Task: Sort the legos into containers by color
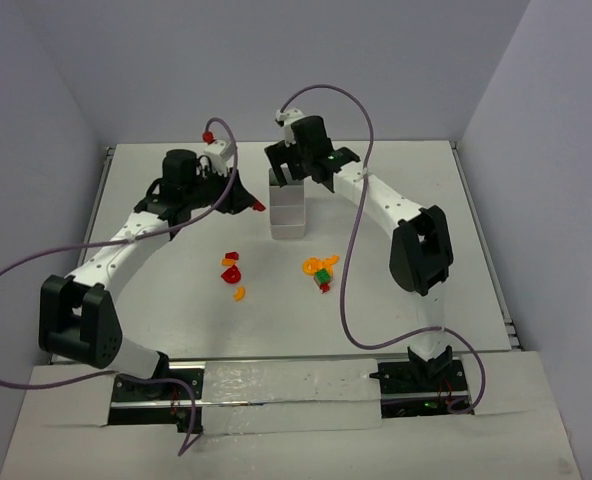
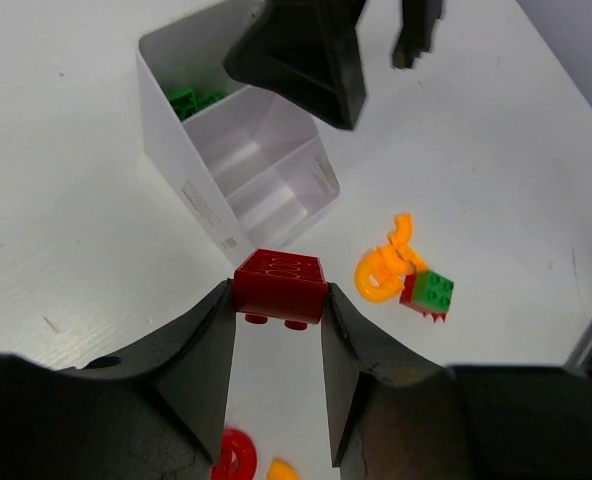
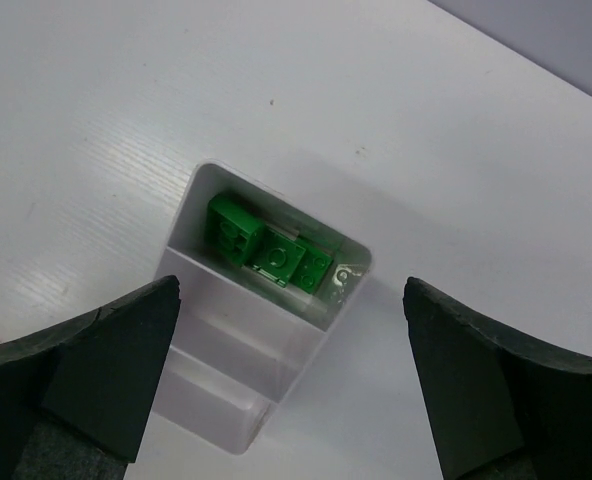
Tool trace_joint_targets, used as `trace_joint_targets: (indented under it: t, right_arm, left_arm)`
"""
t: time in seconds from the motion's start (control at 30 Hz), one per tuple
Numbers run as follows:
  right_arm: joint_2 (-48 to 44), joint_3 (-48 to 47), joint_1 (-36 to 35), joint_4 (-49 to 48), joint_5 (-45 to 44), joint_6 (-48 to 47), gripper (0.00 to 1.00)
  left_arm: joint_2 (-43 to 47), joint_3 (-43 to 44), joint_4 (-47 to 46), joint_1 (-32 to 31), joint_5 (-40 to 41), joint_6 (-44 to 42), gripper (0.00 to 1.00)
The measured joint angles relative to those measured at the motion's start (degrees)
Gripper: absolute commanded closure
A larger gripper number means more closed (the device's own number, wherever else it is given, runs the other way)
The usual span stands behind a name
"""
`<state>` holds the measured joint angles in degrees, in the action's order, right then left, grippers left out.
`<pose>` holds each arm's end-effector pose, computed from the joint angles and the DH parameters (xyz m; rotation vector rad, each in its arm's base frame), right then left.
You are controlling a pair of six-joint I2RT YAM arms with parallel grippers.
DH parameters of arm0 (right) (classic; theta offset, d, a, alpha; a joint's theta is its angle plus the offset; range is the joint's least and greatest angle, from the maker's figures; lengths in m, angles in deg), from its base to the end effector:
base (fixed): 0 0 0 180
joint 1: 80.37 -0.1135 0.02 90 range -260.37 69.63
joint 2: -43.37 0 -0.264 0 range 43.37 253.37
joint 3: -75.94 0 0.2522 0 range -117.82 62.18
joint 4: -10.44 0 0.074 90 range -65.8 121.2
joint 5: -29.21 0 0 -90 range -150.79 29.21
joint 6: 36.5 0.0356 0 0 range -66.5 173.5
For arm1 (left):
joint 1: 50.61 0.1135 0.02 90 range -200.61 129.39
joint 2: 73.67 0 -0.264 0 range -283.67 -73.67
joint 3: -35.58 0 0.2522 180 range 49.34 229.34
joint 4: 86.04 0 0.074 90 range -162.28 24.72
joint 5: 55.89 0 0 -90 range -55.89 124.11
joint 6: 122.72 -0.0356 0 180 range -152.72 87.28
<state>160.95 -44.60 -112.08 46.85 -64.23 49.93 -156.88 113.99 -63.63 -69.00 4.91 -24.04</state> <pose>0.4141 0.2534 0.3001 -0.6217 2.0703 0.2197 0.3110 -0.1217 0.3065 0.4987 2.0169 -0.8127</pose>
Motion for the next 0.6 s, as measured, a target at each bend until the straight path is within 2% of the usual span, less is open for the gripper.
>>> trace_joint_targets:
  t: [0.17,0.33,0.53,0.6]
  right_arm:
    - [-7.0,1.82,1.15,1.59,0.44,1.74,0.0]
    - [-16.64,7.11,5.42,2.28,1.25,3.57,0.0]
    - [-25.53,16.77,11.08,3.77,1.59,4.45,0.0]
    - [-27.09,19.59,11.82,3.88,1.8,4.6,0.0]
  left_arm:
    - [-7.23,7.09,-0.45,-6.89,12.73,3.82,1.0]
    - [-13.72,13.91,0.05,-10.58,23.39,7.57,1.0]
    - [-20.29,19.2,1.33,-12.43,29.71,10.34,0.99]
    - [-21.7,19.64,2.04,-12.82,30.77,10.96,0.96]
